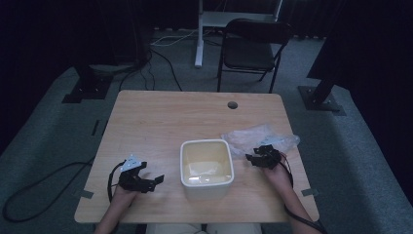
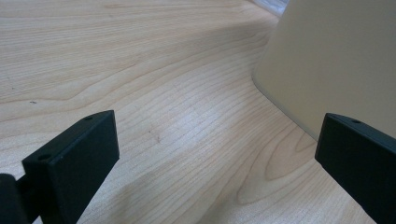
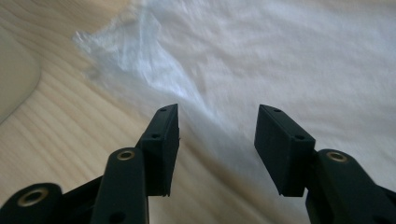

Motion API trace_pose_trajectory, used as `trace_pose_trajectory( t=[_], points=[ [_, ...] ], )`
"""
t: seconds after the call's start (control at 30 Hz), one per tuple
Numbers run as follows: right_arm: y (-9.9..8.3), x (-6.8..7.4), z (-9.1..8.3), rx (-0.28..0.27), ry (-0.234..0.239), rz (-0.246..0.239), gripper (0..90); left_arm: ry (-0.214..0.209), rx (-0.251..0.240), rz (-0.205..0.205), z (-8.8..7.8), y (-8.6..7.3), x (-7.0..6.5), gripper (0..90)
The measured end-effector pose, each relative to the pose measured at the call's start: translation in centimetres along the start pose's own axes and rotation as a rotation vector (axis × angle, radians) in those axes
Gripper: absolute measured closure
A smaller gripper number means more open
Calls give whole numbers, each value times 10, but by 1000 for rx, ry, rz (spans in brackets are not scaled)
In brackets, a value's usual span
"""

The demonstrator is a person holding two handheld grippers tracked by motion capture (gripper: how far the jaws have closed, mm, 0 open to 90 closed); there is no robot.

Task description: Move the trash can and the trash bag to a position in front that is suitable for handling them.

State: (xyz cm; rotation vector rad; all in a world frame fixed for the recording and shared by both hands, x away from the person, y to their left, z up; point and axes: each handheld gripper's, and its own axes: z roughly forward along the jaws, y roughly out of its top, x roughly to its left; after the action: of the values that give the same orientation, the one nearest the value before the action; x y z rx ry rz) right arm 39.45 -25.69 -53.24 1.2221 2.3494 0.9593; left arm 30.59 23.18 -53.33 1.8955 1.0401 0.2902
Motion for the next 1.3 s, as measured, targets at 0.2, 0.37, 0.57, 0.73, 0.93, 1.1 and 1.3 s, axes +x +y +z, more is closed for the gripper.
trace_pose_trajectory(
  t=[0.2,0.37,0.57,0.73,0.93,1.1,1.3],
  points=[
    [-9,-5,-28,-66,-6,154,446,4,-5,-4,-2,-1,0,4],
    [-26,-12,-64,-158,-87,322,384,5,-4,1,-2,0,0,4],
    [-51,-29,-74,-166,-114,468,333,4,-2,11,-1,1,-2,4],
    [-56,-32,-60,-134,-111,515,304,5,0,7,0,0,-1,4],
    [-44,-37,-37,-102,-123,512,300,5,0,8,-1,0,-1,4],
    [-25,-48,-17,-88,-134,500,326,5,-3,2,-1,0,0,4],
    [5,-67,2,-73,-117,491,335,3,1,6,-1,1,0,4]
  ],
)
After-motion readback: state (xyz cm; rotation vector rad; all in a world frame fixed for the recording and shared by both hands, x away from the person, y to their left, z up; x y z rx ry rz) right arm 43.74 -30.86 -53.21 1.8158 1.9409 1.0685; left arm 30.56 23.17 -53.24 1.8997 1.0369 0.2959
